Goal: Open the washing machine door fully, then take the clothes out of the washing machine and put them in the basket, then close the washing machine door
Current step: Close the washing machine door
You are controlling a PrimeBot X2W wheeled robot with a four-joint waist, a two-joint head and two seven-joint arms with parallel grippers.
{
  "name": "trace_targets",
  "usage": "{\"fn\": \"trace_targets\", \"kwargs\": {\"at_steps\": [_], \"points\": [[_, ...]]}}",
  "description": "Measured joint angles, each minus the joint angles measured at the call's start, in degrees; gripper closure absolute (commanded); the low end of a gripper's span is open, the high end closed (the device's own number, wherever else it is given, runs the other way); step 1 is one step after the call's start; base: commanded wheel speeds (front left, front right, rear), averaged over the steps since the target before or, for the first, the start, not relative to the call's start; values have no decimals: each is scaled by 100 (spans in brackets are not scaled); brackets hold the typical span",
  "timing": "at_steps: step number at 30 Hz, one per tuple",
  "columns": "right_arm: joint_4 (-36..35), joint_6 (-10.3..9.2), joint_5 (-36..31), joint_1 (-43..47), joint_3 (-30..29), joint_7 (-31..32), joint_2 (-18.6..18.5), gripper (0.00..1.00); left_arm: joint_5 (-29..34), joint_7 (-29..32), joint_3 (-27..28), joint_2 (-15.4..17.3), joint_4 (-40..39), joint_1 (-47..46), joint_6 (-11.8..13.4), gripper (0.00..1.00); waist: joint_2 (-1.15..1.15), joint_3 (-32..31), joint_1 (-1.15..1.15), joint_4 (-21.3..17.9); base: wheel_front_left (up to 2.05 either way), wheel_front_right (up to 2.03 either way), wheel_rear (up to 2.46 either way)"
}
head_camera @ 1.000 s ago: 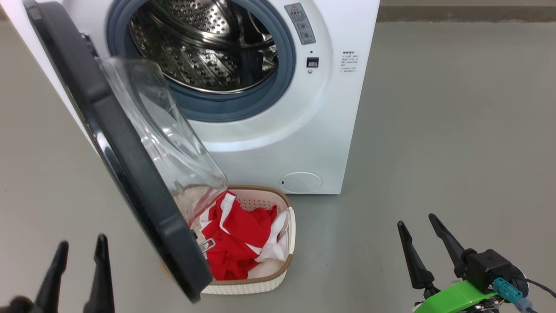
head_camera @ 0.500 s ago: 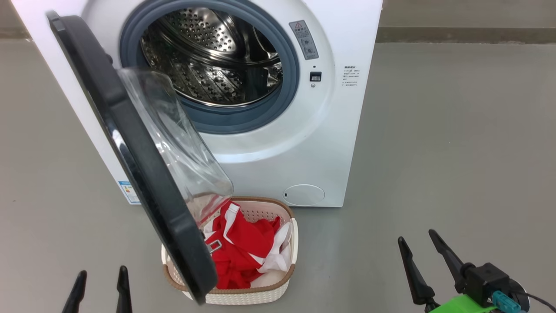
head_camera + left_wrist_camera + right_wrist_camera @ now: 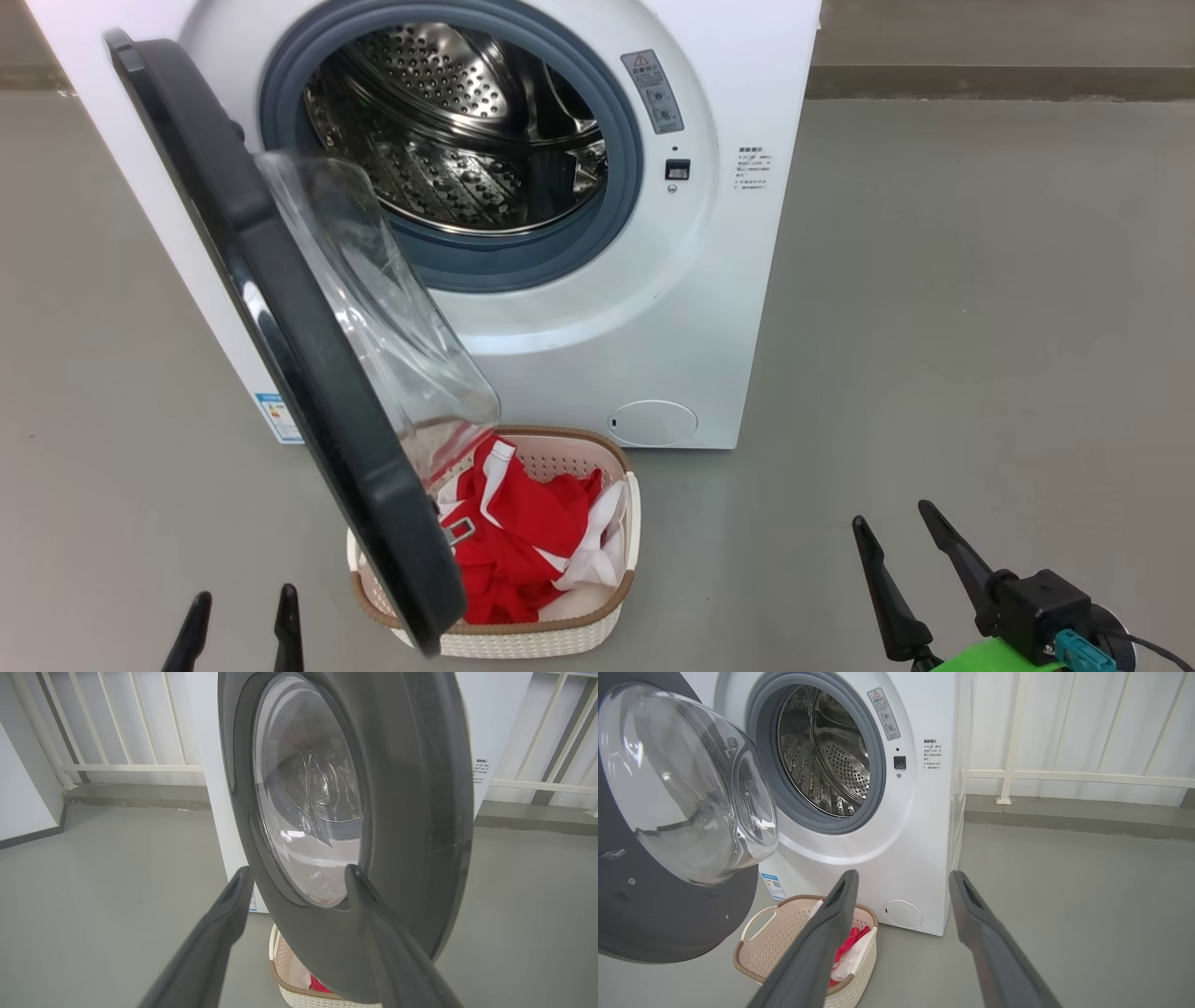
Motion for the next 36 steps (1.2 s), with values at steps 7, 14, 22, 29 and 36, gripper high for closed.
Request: {"fn": "trace_targets", "kwargs": {"at_steps": [7,14,22,29,36], "points": [[-4,0,0,0,20,0,0,0,1,2,-53,0,3,1,41,0,0,9,0,-12,0,0,0],[-4,0,0,0,23,0,0,0,1,3,-94,0,3,2,59,0,0,14,1,-8,0,0,0],[-4,0,0,-1,21,-1,0,0,-5,-46,-148,-4,-87,3,89,100,0,19,0,8,0,0,0],[-9,0,0,-3,-3,0,1,0,-873,-472,62,-276,-700,-77,-100,100,0,28,0,41,0,0,0],[-9,0,3,-10,-5,-1,1,0,-3560,-203,775,-521,-1074,-424,-553,100,0,54,0,41,0,0,0]]}}
